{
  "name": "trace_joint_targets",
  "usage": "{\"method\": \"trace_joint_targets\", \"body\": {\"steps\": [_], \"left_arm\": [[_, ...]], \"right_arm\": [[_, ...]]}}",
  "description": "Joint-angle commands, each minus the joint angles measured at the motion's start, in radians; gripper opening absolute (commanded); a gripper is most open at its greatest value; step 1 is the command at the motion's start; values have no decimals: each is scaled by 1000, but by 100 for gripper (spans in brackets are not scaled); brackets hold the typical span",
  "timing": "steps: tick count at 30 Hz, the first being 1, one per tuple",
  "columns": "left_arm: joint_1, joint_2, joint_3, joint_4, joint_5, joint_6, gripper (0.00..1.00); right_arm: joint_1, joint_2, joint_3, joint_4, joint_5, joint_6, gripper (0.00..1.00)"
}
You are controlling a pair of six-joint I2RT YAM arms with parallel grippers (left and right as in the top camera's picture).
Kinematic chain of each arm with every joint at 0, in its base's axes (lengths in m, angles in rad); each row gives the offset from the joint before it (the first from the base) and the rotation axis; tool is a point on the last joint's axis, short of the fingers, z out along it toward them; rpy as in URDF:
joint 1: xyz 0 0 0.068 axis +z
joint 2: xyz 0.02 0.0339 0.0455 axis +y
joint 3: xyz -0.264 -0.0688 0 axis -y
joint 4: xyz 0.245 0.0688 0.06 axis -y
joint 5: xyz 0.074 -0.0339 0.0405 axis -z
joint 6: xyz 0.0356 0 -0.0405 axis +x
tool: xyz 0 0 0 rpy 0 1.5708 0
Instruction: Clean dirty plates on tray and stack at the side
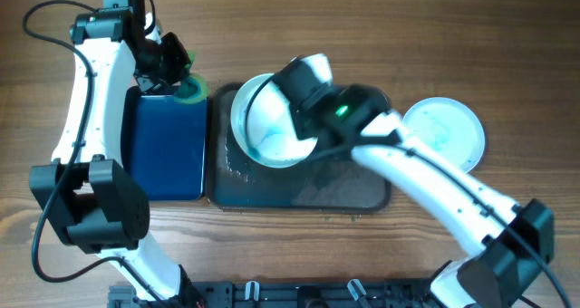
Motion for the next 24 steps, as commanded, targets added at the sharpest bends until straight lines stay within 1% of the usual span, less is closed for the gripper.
{"method": "trace_joint_targets", "body": {"steps": [1, 2, 5, 7, 8, 10, 11, 14, 18, 20, 21, 22, 23, 24], "left_arm": [[-29, -11, 14, 22, -6, -18, 4], [-42, -11, 14, 29, -7, -18, 4], [-80, -11, 14, 39, -56, -18, 4], [-96, -11, 14, 43, -94, -18, 4], [-102, -11, 14, 43, -109, -18, 4], [-107, -11, 14, 43, -111, -18, 4], [-107, -11, 14, 43, -111, -18, 4], [-107, -11, 14, 43, -111, -18, 4], [-107, -11, 14, 43, -111, -18, 4], [-107, -11, 14, 42, -111, -18, 4], [-107, -11, 14, 42, -111, -18, 4], [-107, -11, 14, 42, -111, -13, 4], [-107, -11, 14, 41, -111, -10, 4], [-107, -11, 14, 37, -111, -10, 4]], "right_arm": [[-242, -40, 9, 29, -479, 117, 4], [-332, -54, 9, 20, -512, 122, 4], [-600, -86, 9, -54, -486, 120, 4], [-737, -83, -2, -114, -360, 97, 4], [-809, -82, -32, -139, -260, 97, 4], [-910, -82, -96, -137, -200, 97, 4], [-965, -82, -146, -114, -200, 97, 4], [-1048, -82, -294, -39, -201, 98, 4], [-1056, -82, -446, 47, -201, 97, 4], [-1056, -82, -473, 46, -200, 79, 4], [-1056, -82, -473, 41, -202, 62, 8], [-1056, -84, -472, 30, -220, 47, 21], [-1056, -84, -465, 10, -249, 44, 31], [-1056, -84, -456, -1, -262, 44, 31]]}}
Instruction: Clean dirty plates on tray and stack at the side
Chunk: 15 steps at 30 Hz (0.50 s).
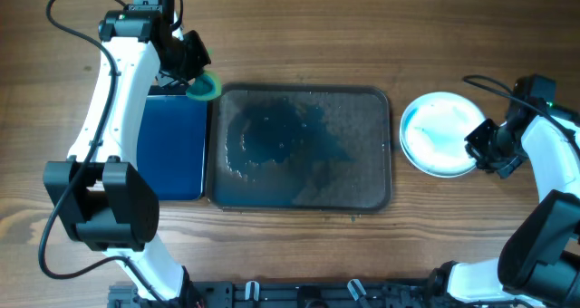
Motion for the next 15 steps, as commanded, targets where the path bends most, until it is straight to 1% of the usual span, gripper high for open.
{"method": "trace_joint_targets", "body": {"steps": [1, 3, 5, 6, 7, 8, 9, 10, 12, 13, 14, 15], "left_arm": [[-2, -11, 14, -9, -10, 5, 4], [-2, -11, 14, -29, -21, 7, 4], [-2, -11, 14, -74, -53, 80, 4], [-2, -11, 14, -136, -142, 121, 4], [-2, -11, 2, -172, -280, 142, 4], [0, -11, -18, -173, -370, 142, 4], [13, -11, -60, -157, -447, 156, 4], [39, -11, -136, -96, -441, 195, 4], [84, -10, -241, -13, -422, 203, 4], [119, -10, -328, 57, -294, 244, 4], [137, -10, -379, 101, -190, 274, 4], [150, -10, -431, 125, -147, 302, 4]], "right_arm": [[2, -18, 38, -45, -48, -24, 31], [3, -56, 119, -100, -48, -49, 31], [20, -121, 187, -114, -95, -76, 31], [43, -166, 209, -90, -172, -121, 36], [77, -200, 211, -51, -205, -161, 57], [119, -219, 211, -23, -188, -175, 69], [170, -222, 211, -2, -166, -180, 71], [223, -220, 211, 6, -147, -179, 71], [278, -219, 211, 14, -116, -179, 72], [305, -219, 211, 16, -84, -177, 76], [318, -219, 211, 22, -66, -178, 82], [327, -219, 211, 21, -54, -180, 90]]}}
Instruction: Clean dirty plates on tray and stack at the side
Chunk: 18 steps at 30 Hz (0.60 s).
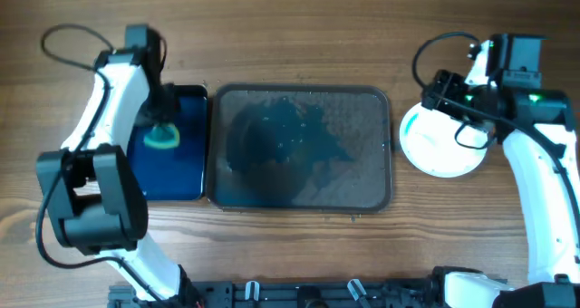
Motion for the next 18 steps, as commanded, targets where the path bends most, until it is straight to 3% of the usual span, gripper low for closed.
{"method": "trace_joint_targets", "body": {"steps": [1, 2, 3, 5, 9, 12, 18], "left_arm": [[39, -2, -117, 35, 144, 96, 9], [46, -2, -120, 32, 147, 95, 35], [50, -3, -116, 31, 169, 95, 100], [50, -3, -66, -16, 179, 89, 100], [44, -97, 229, -183, 193, 55, 100], [45, -222, 251, -147, 193, 30, 100], [45, -241, 251, -102, 205, 27, 100]], "right_arm": [[19, 4, 8, -5, 58, -12, 90], [19, 4, 8, -7, 59, -13, 93], [19, 4, 8, -4, 59, -13, 99], [19, 3, 12, -16, 58, -12, 99], [20, 3, 109, -95, 54, -67, 99], [22, -2, 278, -222, 51, -144, 100], [18, -87, 581, -422, 26, -200, 100]]}}
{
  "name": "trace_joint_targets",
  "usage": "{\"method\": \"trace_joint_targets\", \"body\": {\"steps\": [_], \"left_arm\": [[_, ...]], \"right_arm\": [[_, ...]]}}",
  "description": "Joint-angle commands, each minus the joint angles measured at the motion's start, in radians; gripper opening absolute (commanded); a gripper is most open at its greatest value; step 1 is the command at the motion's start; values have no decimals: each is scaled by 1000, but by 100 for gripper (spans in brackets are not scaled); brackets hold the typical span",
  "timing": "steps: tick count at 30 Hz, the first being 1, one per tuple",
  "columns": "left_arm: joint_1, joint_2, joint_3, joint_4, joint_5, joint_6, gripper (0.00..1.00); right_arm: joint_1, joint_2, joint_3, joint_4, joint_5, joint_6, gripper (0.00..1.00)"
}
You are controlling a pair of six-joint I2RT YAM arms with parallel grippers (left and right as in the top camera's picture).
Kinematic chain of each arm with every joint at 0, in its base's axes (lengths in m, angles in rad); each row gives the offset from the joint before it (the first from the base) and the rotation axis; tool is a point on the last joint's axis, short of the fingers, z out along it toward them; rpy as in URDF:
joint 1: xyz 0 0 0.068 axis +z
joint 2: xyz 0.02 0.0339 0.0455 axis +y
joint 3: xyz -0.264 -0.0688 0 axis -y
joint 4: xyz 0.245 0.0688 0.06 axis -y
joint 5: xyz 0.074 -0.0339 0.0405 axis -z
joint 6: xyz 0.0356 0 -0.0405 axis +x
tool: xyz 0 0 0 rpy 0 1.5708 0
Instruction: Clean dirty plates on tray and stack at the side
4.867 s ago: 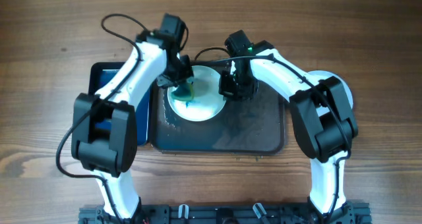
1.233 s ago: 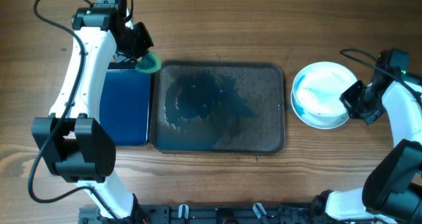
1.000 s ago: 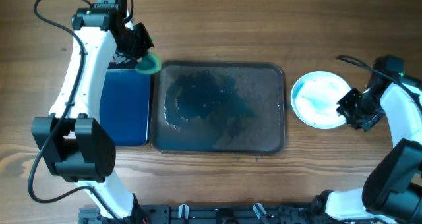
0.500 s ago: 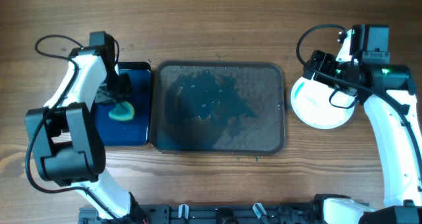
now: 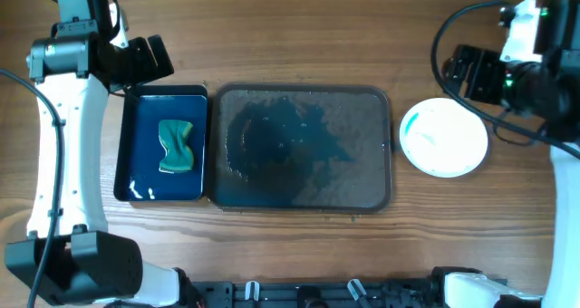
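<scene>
The dark tray (image 5: 362,177) lies in the middle of the table, wet and with no plates on it. White plates (image 5: 444,138) with a blue-green smear sit stacked to its right. A green sponge (image 5: 178,146) lies in the blue tub (image 5: 136,168) to the left of the tray. My left gripper (image 5: 154,60) hovers beyond the tub's far edge, holding nothing, and its fingers look apart. My right gripper (image 5: 473,72) is raised beyond the plates' far edge, also holding nothing, and its fingers look apart too.
The tub and tray stand side by side, touching. Black cables loop off both arms near the far corners. A black rail (image 5: 299,294) runs along the table's near edge.
My left gripper has let go of the sponge, which now lies in the tub, and has drawn back past the tub's far edge. My right gripper has moved up and away from the plates' rim.
My right gripper held a white plate over the tray while my left held the sponge by the tub's far corner. Then the plate lay on the stack at the right. The sponge was then lowered into the tub. Now both grippers are clear.
</scene>
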Motion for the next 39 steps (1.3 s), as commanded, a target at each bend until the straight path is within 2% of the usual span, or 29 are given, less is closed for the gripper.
{"method": "trace_joint_targets", "body": {"steps": [1, 3, 7, 10, 12, 15, 19, 20, 23, 26, 29, 31, 32, 39], "left_arm": [[3, 6, 1, 1, 15, -13, 100], [3, 6, 1, 1, 16, -13, 100], [3, 6, 1, 1, 15, -13, 100], [3, 6, 1, 1, 16, -13, 100], [3, 6, 1, 1, 16, -13, 100], [3, 6, 1, 1, 16, -13, 100], [3, 6, 1, 1, 15, -13, 100], [3, 6, 1, 1, 16, -13, 100], [3, 6, 1, 1, 16, -13, 100], [3, 6, 1, 1, 16, -13, 100], [3, 6, 1, 1, 16, -13, 100], [3, 6, 1, 1, 15, -13, 100], [3, 6, 1, 1, 16, -13, 100], [3, 6, 1, 1, 15, -13, 100]], "right_arm": [[2, -92, 72, -19, -26, 12, 99], [2, -135, 71, -22, -57, 174, 100], [2, -132, 71, -3, 31, 80, 100], [2, -132, 70, 45, 15, 24, 100], [3, -132, 15, 140, -45, -43, 100], [6, -256, -282, 497, -85, -73, 100], [6, -545, -824, 1030, -81, -115, 100], [6, -672, -1028, 1212, -81, -155, 100], [6, -926, -1364, 1402, -81, -230, 100], [6, -1147, -1570, 1423, -94, -226, 100], [6, -1286, -1715, 1422, -161, -208, 100], [6, -1317, -1762, 1421, -161, -158, 100], [6, -1344, -1764, 1338, -160, -127, 100], [6, -1354, -1764, 1340, -156, -122, 100]]}}
